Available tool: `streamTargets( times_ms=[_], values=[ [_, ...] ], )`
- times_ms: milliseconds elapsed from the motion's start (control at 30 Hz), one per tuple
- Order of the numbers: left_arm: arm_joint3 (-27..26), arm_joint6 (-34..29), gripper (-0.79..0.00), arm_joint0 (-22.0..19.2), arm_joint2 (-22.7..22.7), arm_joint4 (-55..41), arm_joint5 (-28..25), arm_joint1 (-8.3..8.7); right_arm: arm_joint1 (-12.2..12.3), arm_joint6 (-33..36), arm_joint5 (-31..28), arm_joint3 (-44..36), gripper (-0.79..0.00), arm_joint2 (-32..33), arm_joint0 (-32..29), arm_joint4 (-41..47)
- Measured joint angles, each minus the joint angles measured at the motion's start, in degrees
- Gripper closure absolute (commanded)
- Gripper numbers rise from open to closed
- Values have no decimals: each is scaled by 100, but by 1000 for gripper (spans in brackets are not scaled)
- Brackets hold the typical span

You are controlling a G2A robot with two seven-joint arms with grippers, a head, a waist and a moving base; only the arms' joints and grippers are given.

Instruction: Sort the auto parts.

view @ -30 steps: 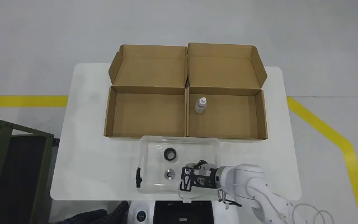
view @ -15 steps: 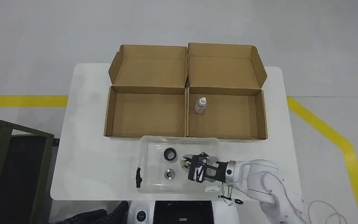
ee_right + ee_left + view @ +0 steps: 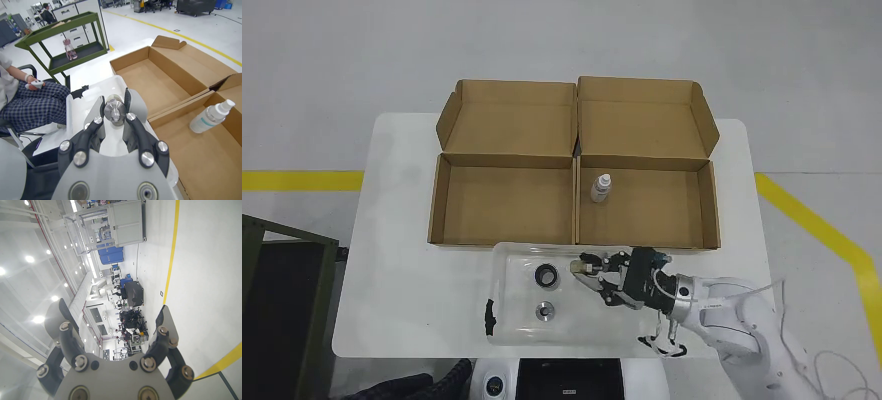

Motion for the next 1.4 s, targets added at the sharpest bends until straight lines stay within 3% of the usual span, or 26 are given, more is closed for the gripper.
streamTargets(
  times_ms=[400,733,1167,1400],
  values=[
    [0,0,-785,0,0,0,0,0,-14,-889,129,327,0,314,-95,963],
    [0,0,-785,0,0,0,0,0,-14,-1074,139,375,0,446,-173,1175],
    [0,0,-785,0,0,0,0,0,-32,-883,788,482,0,476,-28,421],
    [0,0,-785,0,0,0,0,0,-39,-411,1314,550,0,484,253,-159]
  ],
)
